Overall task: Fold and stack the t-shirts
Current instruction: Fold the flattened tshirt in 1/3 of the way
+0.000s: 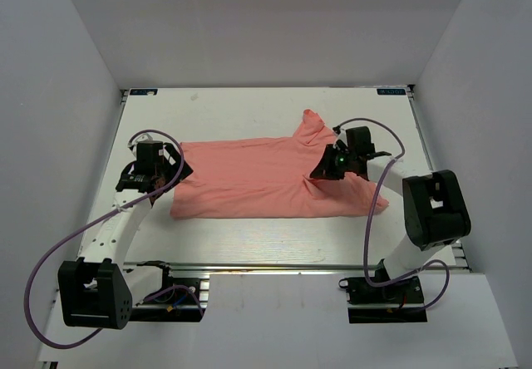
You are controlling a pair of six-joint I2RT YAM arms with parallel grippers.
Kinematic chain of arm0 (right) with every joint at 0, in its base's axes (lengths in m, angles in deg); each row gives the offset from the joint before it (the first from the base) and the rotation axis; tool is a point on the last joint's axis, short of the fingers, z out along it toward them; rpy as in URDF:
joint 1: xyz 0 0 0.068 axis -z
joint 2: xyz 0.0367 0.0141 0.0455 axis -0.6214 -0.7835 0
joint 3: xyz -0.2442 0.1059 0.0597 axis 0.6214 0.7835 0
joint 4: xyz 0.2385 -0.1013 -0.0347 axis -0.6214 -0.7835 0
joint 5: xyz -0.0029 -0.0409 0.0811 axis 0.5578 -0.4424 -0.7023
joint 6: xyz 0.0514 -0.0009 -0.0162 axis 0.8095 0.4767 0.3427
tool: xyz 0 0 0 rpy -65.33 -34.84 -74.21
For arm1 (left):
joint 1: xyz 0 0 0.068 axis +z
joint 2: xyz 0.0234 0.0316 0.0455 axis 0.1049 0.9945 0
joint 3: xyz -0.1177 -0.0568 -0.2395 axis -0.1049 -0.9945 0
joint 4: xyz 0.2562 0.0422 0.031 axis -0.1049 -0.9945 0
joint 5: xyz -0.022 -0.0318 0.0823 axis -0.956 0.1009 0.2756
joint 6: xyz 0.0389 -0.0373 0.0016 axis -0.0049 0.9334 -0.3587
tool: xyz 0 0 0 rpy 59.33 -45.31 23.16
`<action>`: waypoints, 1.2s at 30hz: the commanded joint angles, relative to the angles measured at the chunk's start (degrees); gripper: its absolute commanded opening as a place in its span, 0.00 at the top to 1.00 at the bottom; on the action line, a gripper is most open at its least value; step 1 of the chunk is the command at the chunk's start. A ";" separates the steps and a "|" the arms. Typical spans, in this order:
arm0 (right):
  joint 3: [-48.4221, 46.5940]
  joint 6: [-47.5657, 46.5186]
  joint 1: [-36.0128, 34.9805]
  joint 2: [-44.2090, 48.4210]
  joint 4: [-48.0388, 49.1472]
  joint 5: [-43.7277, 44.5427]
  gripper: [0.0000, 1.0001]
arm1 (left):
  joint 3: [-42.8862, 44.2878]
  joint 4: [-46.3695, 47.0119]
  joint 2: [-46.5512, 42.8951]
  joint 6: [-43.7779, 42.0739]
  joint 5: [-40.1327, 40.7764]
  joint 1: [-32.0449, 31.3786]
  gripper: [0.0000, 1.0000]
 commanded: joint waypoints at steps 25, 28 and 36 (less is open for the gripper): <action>-32.95 -18.31 -5.08 -20.11 -12.64 8.12 0.10 | -0.21 0.27 -2.07 0.32 -2.33 0.19 0.00; -30.68 -18.40 -5.25 -17.13 -11.24 7.41 0.10 | -0.21 0.79 -2.07 0.32 -2.33 0.19 0.00; -27.16 -17.78 -4.81 -8.77 -12.29 14.87 0.10 | 1.80 3.52 1.09 -0.21 -4.17 0.19 0.00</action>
